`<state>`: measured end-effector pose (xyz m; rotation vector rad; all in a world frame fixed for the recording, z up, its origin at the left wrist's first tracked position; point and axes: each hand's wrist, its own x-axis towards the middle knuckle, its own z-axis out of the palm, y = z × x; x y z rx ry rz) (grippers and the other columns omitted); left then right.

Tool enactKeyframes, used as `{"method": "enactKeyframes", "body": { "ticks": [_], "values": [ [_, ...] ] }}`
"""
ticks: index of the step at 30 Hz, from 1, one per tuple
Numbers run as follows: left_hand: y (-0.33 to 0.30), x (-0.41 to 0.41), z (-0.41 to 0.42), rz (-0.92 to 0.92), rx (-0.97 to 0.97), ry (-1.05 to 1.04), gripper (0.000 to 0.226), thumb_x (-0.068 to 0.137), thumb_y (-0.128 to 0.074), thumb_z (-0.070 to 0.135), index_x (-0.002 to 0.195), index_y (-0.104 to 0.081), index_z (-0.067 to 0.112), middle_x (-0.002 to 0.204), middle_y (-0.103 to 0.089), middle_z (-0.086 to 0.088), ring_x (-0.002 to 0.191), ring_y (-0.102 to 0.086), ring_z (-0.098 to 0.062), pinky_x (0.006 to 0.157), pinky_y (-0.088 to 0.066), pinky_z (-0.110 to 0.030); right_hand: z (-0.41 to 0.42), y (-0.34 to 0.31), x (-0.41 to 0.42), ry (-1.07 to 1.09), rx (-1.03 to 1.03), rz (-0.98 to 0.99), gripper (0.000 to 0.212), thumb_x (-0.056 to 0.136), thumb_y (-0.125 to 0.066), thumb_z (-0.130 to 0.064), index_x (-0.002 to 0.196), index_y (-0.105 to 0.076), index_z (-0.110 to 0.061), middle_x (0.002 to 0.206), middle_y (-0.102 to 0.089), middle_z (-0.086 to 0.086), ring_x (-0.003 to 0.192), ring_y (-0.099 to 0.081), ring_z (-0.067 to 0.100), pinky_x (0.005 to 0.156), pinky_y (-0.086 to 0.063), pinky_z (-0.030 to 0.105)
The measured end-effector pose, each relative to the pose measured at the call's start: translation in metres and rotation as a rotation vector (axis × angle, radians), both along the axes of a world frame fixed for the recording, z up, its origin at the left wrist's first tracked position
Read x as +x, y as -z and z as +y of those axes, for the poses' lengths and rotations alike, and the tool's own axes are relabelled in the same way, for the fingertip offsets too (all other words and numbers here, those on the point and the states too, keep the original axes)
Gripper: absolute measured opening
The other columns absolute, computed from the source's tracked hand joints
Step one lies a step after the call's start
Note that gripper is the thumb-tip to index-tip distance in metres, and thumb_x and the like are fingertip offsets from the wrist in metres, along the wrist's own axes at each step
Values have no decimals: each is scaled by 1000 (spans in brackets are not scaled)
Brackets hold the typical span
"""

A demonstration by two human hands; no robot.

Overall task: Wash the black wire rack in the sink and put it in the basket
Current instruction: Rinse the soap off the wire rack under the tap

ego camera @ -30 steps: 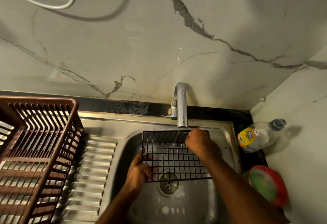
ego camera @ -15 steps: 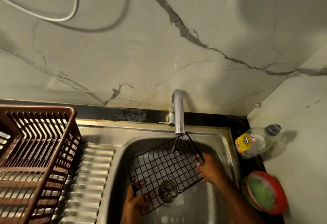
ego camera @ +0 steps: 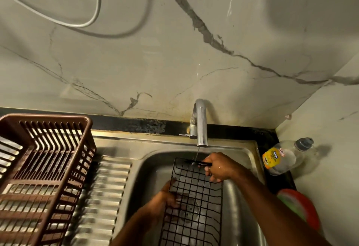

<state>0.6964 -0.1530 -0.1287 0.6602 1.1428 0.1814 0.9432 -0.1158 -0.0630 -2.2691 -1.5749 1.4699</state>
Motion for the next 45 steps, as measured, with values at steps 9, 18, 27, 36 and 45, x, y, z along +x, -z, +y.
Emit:
{"method": "enactKeyframes", "body": {
  "ticks": [9, 18, 27, 36, 45],
  "values": [
    [-14, 34, 0, 56, 23, -219, 70, 60, -42, 2, 126, -56, 17, 102, -76, -21, 94, -73, -41, 81, -55, -48, -40, 26, -66, -253, 545, -428, 35, 85, -70, -15, 119, -66, -25, 121, -64, -3, 112, -60, 19, 94, -53, 36],
    [-27, 48, -14, 101, 43, -161, 53, 80, -38, -7, 123, -57, 17, 107, -74, -27, 87, -73, -38, 80, -56, -45, 4, 16, -75, -246, 294, -166, 34, 93, -60, -6, 124, -68, -19, 118, -69, 4, 106, -67, 21, 81, -54, 27],
    [-36, 54, -12, 94, 83, -205, 50, 82, -42, -4, 124, -56, 19, 104, -74, -25, 84, -72, -34, 74, -57, -43, -2, 7, -66, -46, 223, -592, 15, 99, -58, -24, 107, -67, -15, 100, -68, 5, 88, -65, 17, 75, -56, 28],
    [-37, 55, -15, 146, 100, -188, 52, 82, -41, -7, 122, -57, 22, 96, -77, -22, 77, -74, -34, 71, -57, -41, 14, -5, -82, -482, 391, -442, 17, 93, -60, -22, 100, -72, -11, 94, -70, 10, 88, -68, 27, 79, -56, 37],
    [-34, 52, -13, 93, 74, -282, 50, 86, -39, -6, 128, -53, 17, 97, -75, -25, 73, -72, -33, 64, -53, -37, 7, 5, -62, 99, 208, -491, 26, 98, -62, -26, 120, -64, -12, 116, -68, 10, 109, -64, 23, 93, -55, 32]
  ]
}}
